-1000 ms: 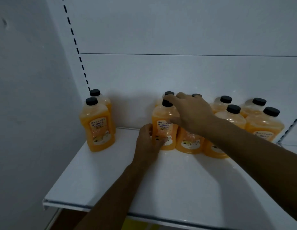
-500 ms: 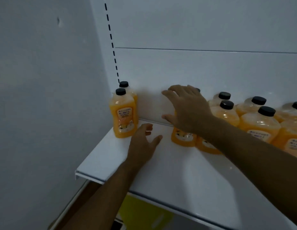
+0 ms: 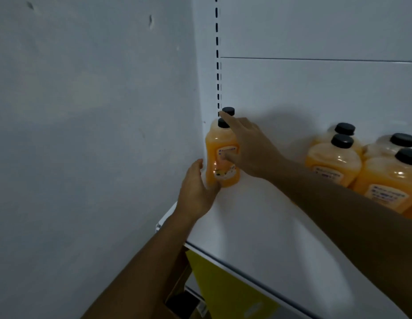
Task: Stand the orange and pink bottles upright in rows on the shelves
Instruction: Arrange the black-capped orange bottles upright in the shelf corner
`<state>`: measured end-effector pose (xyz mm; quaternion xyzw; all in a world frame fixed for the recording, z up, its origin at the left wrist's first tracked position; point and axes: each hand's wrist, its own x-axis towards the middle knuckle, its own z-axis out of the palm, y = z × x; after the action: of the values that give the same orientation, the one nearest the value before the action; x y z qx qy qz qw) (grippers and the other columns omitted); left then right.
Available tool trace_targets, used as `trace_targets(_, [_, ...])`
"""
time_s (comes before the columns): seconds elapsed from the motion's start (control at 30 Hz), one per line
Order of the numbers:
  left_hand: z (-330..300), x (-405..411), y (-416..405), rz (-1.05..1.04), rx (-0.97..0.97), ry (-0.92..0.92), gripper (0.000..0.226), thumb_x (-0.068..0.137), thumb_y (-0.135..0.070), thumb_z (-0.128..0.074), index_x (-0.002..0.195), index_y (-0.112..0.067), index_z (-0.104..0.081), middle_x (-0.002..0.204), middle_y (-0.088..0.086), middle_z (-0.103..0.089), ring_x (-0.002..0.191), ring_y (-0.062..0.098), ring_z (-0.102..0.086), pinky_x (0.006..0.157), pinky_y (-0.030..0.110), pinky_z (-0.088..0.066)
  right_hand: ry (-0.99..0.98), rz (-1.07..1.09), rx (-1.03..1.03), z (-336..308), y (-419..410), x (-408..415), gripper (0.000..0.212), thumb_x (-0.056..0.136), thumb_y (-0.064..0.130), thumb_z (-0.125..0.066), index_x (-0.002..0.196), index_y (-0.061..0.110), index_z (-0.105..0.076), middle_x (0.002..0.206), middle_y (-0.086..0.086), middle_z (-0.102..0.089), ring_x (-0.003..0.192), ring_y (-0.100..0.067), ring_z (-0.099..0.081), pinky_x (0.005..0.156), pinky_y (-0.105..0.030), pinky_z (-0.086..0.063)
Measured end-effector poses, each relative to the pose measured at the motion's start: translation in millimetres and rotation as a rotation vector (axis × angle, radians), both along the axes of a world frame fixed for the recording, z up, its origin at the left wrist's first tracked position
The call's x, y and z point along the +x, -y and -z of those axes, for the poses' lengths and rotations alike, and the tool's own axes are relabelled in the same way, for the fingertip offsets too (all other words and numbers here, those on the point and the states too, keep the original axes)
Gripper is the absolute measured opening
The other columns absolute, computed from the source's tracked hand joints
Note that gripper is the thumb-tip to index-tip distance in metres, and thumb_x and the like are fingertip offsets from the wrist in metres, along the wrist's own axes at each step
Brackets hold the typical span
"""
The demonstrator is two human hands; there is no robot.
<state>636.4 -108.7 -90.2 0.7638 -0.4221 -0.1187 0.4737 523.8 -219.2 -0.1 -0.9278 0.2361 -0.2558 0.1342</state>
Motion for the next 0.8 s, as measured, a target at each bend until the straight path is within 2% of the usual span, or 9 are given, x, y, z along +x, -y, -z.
trace_targets(0.07, [1, 2, 8, 0.052, 0.02, -0.006, 0.065, 0.08, -0.032, -0.076, 0.136, -0.022, -0.044, 0.124, -0.01, -0.053, 0.115, 0.015, -0.055, 0.089, 0.027, -0.043, -0.011, 0.049, -0.028, -1, 2, 3, 0.084, 0.082, 0.026, -0.073, 0.15, 0.027, -0.024, 0.139, -0.008, -0.038, 0.128, -0.028, -0.032, 0.101, -0.044, -0.037])
trace_targets(0.17, [5, 5, 17, 0.051, -0.026, -0.015, 0.044, 0.074, -0.039, -0.07, 0.114, -0.033, -0.053, 0.112, -0.009, -0.062, 0.098, 0.017, -0.062, 0.082, 0.035, -0.051, -0.019, 0.09, -0.018, -9, 0, 2, 0.075, 0.078, 0.032, -0.078, 0.14, 0.026, -0.037, 0.129, -0.008, -0.045, 0.121, -0.027, -0.035, 0.095, -0.042, -0.041])
trace_targets(0.23, [6, 8, 21, 0.034, -0.071, -0.005, 0.033, 0.074, -0.038, -0.064, 0.106, -0.032, -0.057, 0.106, -0.007, -0.065, 0.093, 0.018, -0.064, 0.08, 0.039, -0.054, -0.039, 0.111, -0.045, -12, -2, -2, 0.071, 0.075, 0.037, -0.079, 0.133, 0.025, -0.04, 0.121, -0.005, -0.053, 0.115, -0.026, -0.04, 0.087, -0.041, -0.044])
trace_targets(0.33, [10, 5, 29, 0.109, -0.093, 0.038, 0.035, 0.079, -0.036, -0.067, 0.113, -0.029, -0.061, 0.106, -0.008, -0.068, 0.092, 0.014, -0.065, 0.081, 0.041, -0.056, -0.107, 0.18, -0.158, -16, -4, -13, 0.064, 0.076, 0.04, -0.076, 0.127, 0.025, -0.041, 0.109, -0.001, -0.059, 0.108, -0.024, -0.045, 0.075, -0.037, -0.046])
trace_targets(0.47, [7, -13, 57, 0.257, -0.106, 0.061, 0.036, 0.087, -0.034, -0.069, 0.121, -0.027, -0.06, 0.111, -0.008, -0.068, 0.096, 0.012, -0.065, 0.084, 0.04, -0.055, -0.174, 0.3, -0.269, -28, 5, -41, 0.063, 0.078, 0.046, -0.073, 0.128, 0.023, -0.042, 0.11, -0.004, -0.062, 0.104, -0.025, -0.049, 0.074, -0.032, -0.035])
trace_targets(0.63, [-1, -39, 102, 0.44, -0.131, 0.049, 0.04, 0.088, -0.026, -0.068, 0.126, -0.02, -0.057, 0.113, -0.007, -0.065, 0.098, 0.011, -0.062, 0.084, 0.031, -0.053, -0.306, 0.494, -0.406, -39, 22, -68, 0.059, 0.084, 0.049, -0.067, 0.128, 0.021, -0.038, 0.104, -0.006, -0.063, 0.095, -0.026, -0.053, 0.073, -0.033, -0.031])
trace_targets(0.7, [-1, -47, 114, 0.502, -0.141, 0.022, 0.036, 0.089, -0.022, -0.068, 0.123, -0.019, -0.059, 0.112, -0.008, -0.065, 0.096, 0.004, -0.062, 0.084, 0.025, -0.052, -0.345, 0.532, -0.408, -40, 27, -73, 0.057, 0.086, 0.046, -0.067, 0.127, 0.02, -0.039, 0.107, -0.006, -0.062, 0.098, -0.026, -0.054, 0.076, -0.034, -0.034])
trace_targets(0.8, [5, -48, 128, 0.576, -0.201, -0.015, 0.026, 0.089, -0.013, -0.066, 0.111, -0.025, -0.062, 0.099, -0.015, -0.067, 0.087, -0.011, -0.062, 0.076, 0.009, -0.048, -0.38, 0.581, -0.412, -35, 35, -71, 0.05, 0.088, 0.038, -0.067, 0.127, 0.018, -0.041, 0.112, -0.007, -0.059, 0.102, -0.026, -0.056, 0.083, -0.035, -0.042])
